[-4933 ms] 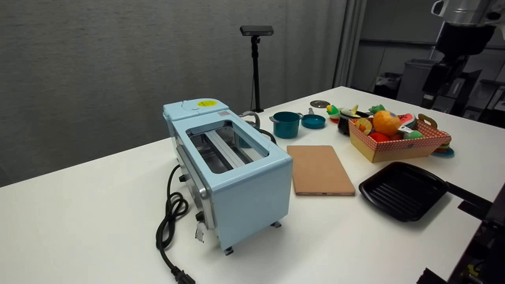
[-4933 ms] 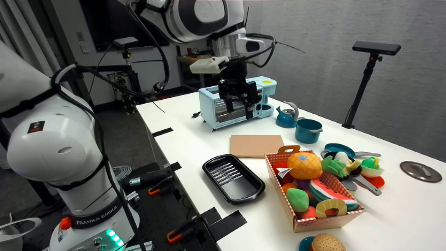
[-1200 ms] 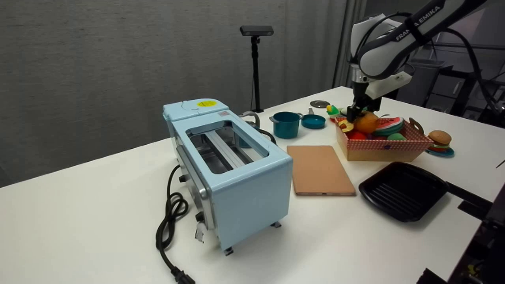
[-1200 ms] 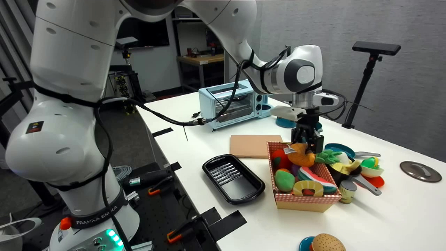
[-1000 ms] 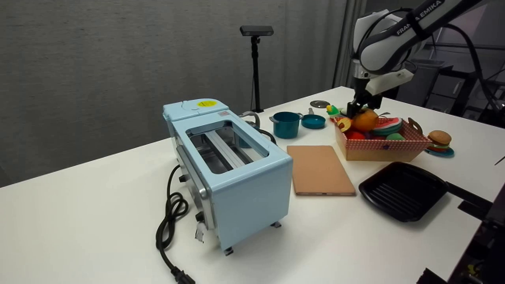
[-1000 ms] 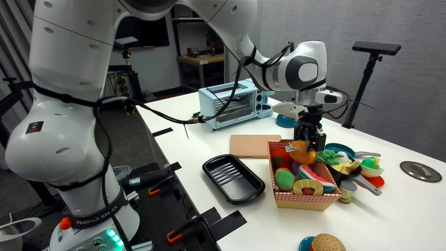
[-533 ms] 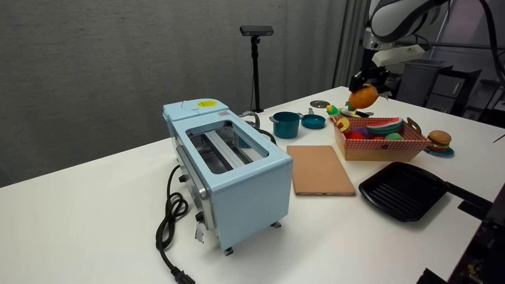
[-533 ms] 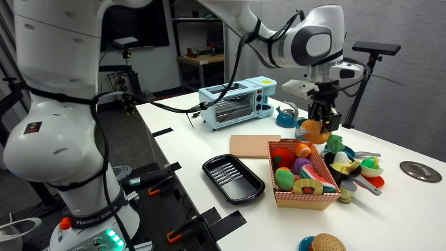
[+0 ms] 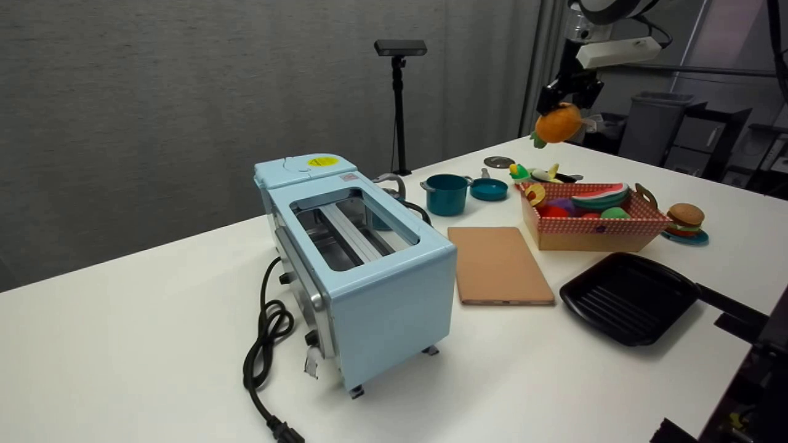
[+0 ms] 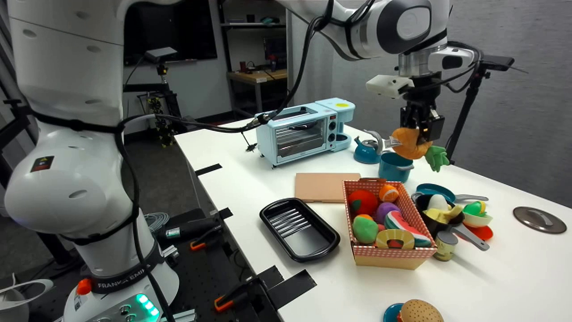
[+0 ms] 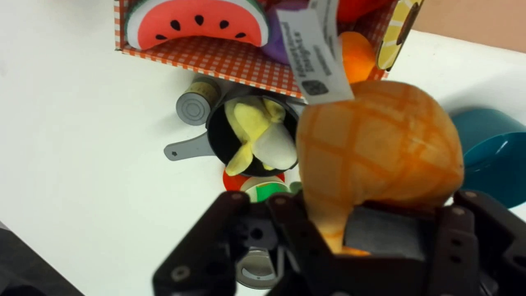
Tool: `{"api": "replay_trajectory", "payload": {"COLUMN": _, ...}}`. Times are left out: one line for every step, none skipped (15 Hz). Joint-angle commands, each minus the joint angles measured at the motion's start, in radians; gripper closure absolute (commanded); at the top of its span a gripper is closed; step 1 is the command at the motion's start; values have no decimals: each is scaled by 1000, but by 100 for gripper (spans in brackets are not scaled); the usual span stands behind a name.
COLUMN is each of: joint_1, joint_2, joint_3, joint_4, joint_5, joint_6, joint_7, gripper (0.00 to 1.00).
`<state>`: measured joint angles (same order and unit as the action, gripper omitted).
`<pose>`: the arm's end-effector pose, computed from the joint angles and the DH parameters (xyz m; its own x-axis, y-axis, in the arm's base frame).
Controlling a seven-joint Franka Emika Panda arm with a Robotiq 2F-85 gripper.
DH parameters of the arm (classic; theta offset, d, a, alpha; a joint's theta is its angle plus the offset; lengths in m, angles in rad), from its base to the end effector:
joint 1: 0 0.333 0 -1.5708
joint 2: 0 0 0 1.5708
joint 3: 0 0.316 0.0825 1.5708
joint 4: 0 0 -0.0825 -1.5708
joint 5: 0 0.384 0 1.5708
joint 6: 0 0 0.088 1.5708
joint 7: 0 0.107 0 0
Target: Remove the orange plush toy from the box
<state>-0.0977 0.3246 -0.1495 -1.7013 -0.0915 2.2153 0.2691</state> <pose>0.6478 -0.1567 0.4254 0.8805 -0.4228 0.2142 -0.4465 -0.8916 0.0752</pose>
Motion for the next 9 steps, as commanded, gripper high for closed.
{"api": "replay_trajectory", "payload": {"joint_1": 1, "joint_2": 62, "joint_3": 24, "joint_4": 119, "joint_5": 62, "joint_6": -69, "joint_7": -2, "gripper": 100}}
{"api": "replay_trajectory", "payload": {"joint_1": 4, "joint_2": 78, "joint_3": 30, "joint_4": 143, "joint_5": 73, "joint_6": -80, "joint_7": 0, "gripper": 100}}
{"api": "replay_trajectory", "payload": {"joint_1": 7, "joint_2": 97, "joint_3": 36, "joint_4": 169, "joint_5": 81, "joint_6": -91, "joint_7": 4, "gripper": 100}}
{"api": "replay_trajectory", "payload": {"joint_1": 2, "joint_2": 119, "joint_3": 41, "joint_4": 200, "joint_5": 93, "joint_6": -103, "joint_7": -5, "gripper": 100}}
{"api": "replay_trajectory", "payload": {"joint_1": 3, "joint_2": 142, "joint_3": 45, "joint_4": 229, "joint_5": 98, "joint_6": -115, "joint_7": -2, "gripper": 100}}
{"api": "replay_trajectory", "payload": {"joint_1": 3, "joint_2": 165, "joint_3": 49, "joint_4": 257, "joint_5": 104, "joint_6": -122, "joint_7": 0, "gripper": 100}}
{"api": "replay_trajectory", "payload": {"joint_1": 4, "joint_2": 190, "joint_3": 52, "joint_4": 287, "joint_5": 109, "joint_6": -135, "joint_7": 2, "gripper": 100}}
{"api": "replay_trajectory", "payload": {"joint_1": 3, "joint_2": 214, "joint_3": 56, "joint_4": 314, "joint_5": 115, "joint_6": -145, "joint_7": 3, "gripper": 100}}
{"api": "replay_trajectory", "payload": {"joint_1": 2, "joint_2": 240, "joint_3": 58, "joint_4": 342, "joint_5": 123, "joint_6": -158, "joint_7": 4, "gripper": 100}}
